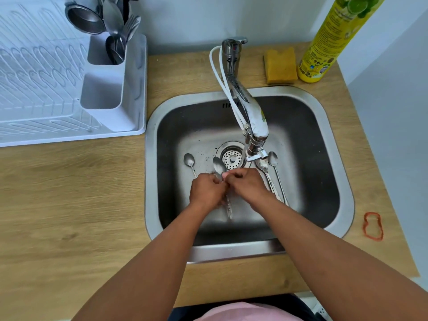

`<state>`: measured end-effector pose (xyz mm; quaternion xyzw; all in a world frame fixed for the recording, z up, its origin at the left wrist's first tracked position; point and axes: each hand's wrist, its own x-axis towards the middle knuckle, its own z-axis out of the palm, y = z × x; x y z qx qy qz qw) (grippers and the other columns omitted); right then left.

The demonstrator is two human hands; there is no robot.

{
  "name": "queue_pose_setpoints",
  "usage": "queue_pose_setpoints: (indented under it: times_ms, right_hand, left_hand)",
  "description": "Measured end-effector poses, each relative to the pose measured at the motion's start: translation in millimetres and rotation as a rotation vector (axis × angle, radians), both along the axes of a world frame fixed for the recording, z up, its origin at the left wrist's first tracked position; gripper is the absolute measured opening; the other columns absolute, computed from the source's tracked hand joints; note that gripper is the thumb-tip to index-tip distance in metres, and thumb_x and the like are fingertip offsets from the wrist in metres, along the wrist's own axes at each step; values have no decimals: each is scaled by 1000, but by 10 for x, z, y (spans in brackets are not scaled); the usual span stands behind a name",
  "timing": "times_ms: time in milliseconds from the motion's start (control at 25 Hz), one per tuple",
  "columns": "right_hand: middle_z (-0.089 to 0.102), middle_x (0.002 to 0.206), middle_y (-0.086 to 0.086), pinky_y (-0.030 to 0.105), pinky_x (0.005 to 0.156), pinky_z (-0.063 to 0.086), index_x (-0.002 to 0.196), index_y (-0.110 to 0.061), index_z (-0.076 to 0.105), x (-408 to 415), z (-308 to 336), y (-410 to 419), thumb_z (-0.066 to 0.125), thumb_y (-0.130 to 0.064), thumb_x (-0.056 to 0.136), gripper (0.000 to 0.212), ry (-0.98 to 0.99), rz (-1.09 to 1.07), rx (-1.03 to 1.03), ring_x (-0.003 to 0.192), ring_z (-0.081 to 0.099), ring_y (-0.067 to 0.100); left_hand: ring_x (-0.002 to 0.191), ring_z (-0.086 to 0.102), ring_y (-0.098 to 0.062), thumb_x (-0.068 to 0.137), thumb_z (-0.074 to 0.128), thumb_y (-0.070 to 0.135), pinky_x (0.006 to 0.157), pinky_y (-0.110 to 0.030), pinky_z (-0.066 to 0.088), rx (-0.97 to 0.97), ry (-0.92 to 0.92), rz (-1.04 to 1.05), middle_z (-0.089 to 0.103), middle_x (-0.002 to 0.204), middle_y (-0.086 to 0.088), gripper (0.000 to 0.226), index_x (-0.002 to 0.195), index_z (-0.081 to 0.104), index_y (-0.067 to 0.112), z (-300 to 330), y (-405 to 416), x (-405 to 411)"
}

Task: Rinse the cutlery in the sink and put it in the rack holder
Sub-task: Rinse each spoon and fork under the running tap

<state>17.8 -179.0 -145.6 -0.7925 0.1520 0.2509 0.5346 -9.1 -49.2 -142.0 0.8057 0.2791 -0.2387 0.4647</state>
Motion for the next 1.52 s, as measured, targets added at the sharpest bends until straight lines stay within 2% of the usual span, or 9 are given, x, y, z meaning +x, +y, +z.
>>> queue_pose_setpoints:
  times_ms: [200,400,480,600,680,920,1160,1400,1520]
  right_hand:
    - [79,81,10,45,80,62,71,-17,76,64,199,-51,73,-15,91,20,22,-156,239,78,74,30]
    - [78,94,5,36,72,57,101,-21,80,-80,397,-135,64,-18,93,18,-520,170,-331,81,72,24]
    - [74,108,8,34,77,53,114,-20,77,-171,429,-134,61,-12,93,28,-587,247,-360,91,68,26]
    - [76,105,2,30,80,55,121,-24,73,-237,522,-212,65,-15,94,30,-392,53,-131,86,70,16]
    - [79,89,0,31,59,56,114,-24,67,-266,582,-269,68,-17,93,22,-226,-45,-8,60,66,11]
    - [79,73,7,23,37,42,103,-12,66,-224,767,-376,68,-22,95,13,-22,3,137,35,54,17]
    - [75,61,5,21,36,41,94,-15,68,-198,830,-334,66,-24,93,9,-85,-50,54,31,54,15]
    - [73,60,1,24,38,51,99,-24,66,-245,879,-274,66,-23,88,11,-260,-14,-137,36,61,10]
    - [73,68,-2,26,43,56,102,-29,64,-230,918,-270,66,-27,85,17,-309,17,-219,47,68,13]
  left_hand:
    - [58,74,-20,93,67,10,50,-28,56,-249,-97,-35,77,73,-8,18,77,73,15,163,41,27]
    - [62,76,-19,93,73,30,51,-31,60,-469,-178,223,80,80,-4,15,97,74,15,423,-33,178]
    - [63,76,-22,91,76,29,52,-31,61,-474,-206,173,78,76,-5,14,93,74,15,485,-87,252]
    - [65,76,-20,96,67,15,54,-29,59,-411,-241,145,77,74,-4,13,84,72,15,457,-84,295]
    - [64,73,-15,96,66,15,54,-27,56,-389,-256,141,77,77,-6,13,86,73,16,419,-95,257]
    - [58,72,-11,101,60,43,45,-21,50,-325,-289,149,73,61,7,32,76,73,27,433,-195,265]
    - [81,74,-24,98,66,16,74,-41,61,-509,-277,115,78,94,-11,15,111,70,10,424,-276,263]
    - [71,77,-17,97,43,70,66,-37,65,-509,-91,260,81,86,-8,62,101,79,19,434,-280,267]
    - [79,79,-28,101,43,63,66,-38,64,-638,-20,366,79,105,-16,60,118,73,15,415,-265,262]
